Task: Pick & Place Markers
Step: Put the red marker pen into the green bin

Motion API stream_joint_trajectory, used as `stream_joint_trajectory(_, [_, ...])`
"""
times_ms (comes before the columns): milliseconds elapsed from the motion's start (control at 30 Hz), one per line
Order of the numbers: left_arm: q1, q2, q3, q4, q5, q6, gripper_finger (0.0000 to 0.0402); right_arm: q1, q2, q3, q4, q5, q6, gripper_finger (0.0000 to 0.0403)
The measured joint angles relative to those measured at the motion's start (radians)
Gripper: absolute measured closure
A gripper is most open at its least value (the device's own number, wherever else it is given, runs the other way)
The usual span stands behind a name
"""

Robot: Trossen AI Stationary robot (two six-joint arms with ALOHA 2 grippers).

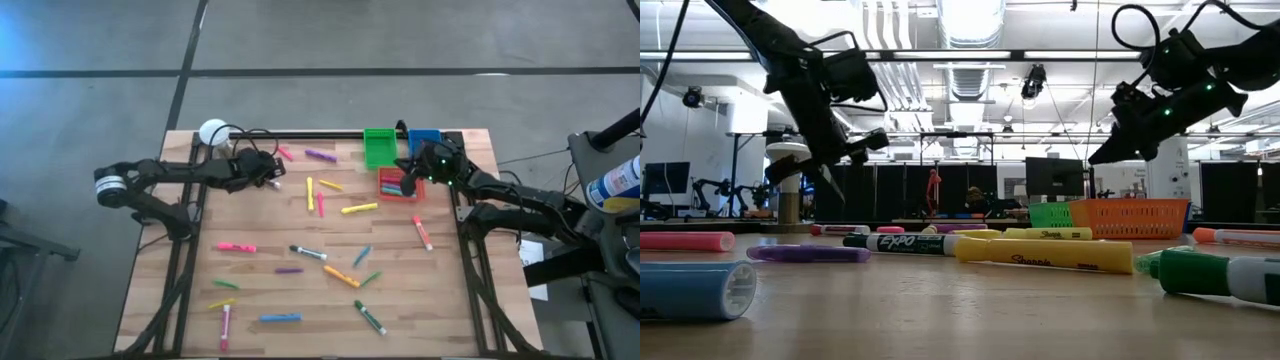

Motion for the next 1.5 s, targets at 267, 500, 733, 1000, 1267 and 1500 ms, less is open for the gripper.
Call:
stream_joint_trajectory(267, [0.0, 0.062, 0.0, -0.028, 0.052, -0.074, 0.0245, 0.0, 0.002, -0.04, 0.14, -0.095, 0.005, 0.039])
stream_joint_trajectory(500, [0.005, 0.097, 0.0, -0.039, 0.051, -0.08, 0.0245, 0.0, 0.002, -0.041, 0.141, -0.103, 0.002, 0.039])
stream_joint_trajectory(733, [0.01, 0.097, 0.015, -0.114, 0.069, -0.074, 0.0245, 0.0, 0.002, -0.043, 0.141, -0.103, 0.001, 0.039])
stream_joint_trajectory(1000, [0.035, 0.095, 0.14, -0.317, 0.171, 0.403, 0.0245, 0.0, 0.002, -0.043, 0.141, -0.103, -0.007, 0.039])
stream_joint_trajectory(1267, [0.077, 0.164, 0.278, -0.39, 0.37, 1.022, 0.0245, 0.0, 0.002, -0.043, 0.141, -0.103, -0.001, 0.039])
stream_joint_trajectory(1500, [0.072, 0.306, 0.35, -0.494, 0.33, 1.425, 0.0245, 0.0, 0.003, -0.043, 0.142, -0.103, 0.006, 0.039])
